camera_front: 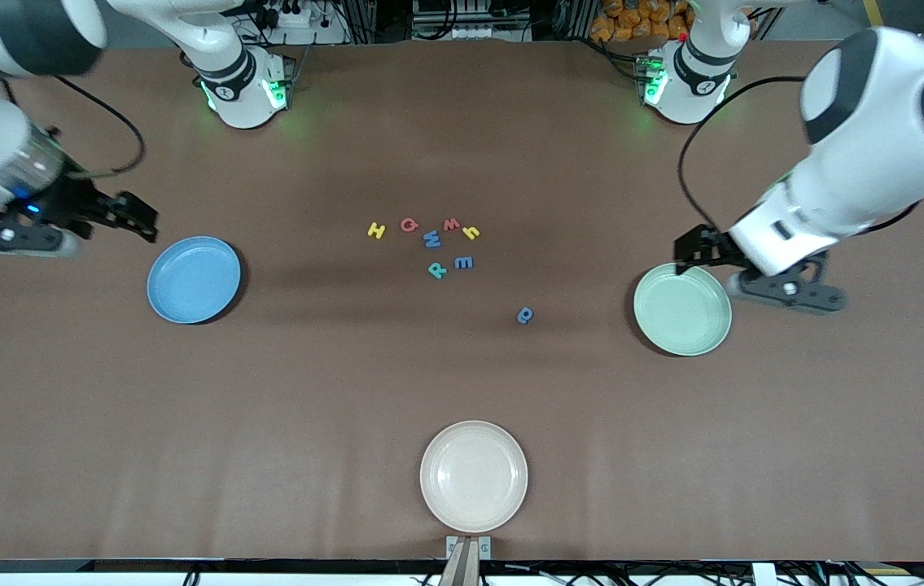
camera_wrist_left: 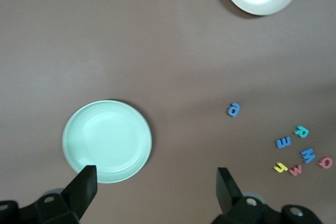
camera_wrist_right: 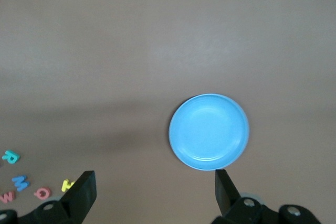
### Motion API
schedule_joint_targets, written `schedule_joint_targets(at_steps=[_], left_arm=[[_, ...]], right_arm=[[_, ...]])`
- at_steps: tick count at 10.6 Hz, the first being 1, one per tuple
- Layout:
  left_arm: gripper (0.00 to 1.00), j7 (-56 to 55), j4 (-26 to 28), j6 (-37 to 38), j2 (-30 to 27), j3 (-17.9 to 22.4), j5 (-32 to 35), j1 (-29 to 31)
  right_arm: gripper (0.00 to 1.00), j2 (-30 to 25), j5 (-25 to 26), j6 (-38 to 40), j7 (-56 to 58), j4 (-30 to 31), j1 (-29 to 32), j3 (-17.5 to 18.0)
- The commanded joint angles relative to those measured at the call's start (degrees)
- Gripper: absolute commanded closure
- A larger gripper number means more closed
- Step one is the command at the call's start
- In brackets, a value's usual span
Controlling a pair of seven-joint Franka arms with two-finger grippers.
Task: Sort uppercase to blue plate, lowercase to green plate
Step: 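Reach the left gripper to blue 'a' while the right gripper reaches yellow 'H', then grasp the blue 'a' with the left gripper while the right gripper grasps 'H'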
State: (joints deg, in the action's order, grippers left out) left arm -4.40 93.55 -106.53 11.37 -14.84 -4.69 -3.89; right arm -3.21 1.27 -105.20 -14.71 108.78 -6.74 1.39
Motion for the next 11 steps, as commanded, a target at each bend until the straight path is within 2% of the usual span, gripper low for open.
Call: schedule_joint_targets(at_steps=[1, 4, 7, 8, 10, 11], left_arm=[[0.0, 0.35, -0.56, -2.79, 4.26, -0.1, 3.79, -4.27], [0.0, 0.27, -0.65, -6.48, 10.5, -0.1, 5.39, -8.85], [0.0, -0.35, -0.39, -14.29, 17.09, -0.1, 6.26, -12.98], [0.0, -0.44, -0.21, -15.71, 18.68, -0.1, 8.53, -13.77], [0.0, -0.7, -0.12, -16.77, 21.58, -0.1, 11.54, -15.97], [0.0, -0.96, -0.21, -17.3, 22.72, -0.1, 11.54, -16.76]], right_arm=[[0.0, -0.93, 0.05, -6.92, -11.25, 7.56, -5.97, -0.24], [0.0, 0.91, 0.05, -26.04, -24.53, 20.91, -13.18, -0.24], [0.0, 6.0, 0.05, -35.92, -34.65, 25.68, -19.96, -0.24], [0.0, 7.67, 0.05, -40.65, -37.38, 27.7, -21.89, -0.24], [0.0, 11.71, 0.05, -48.57, -42.57, 29.82, -23.58, 0.02], [0.0, 12.95, 0.05, -49.22, -43.29, 29.91, -23.32, 1.06]])
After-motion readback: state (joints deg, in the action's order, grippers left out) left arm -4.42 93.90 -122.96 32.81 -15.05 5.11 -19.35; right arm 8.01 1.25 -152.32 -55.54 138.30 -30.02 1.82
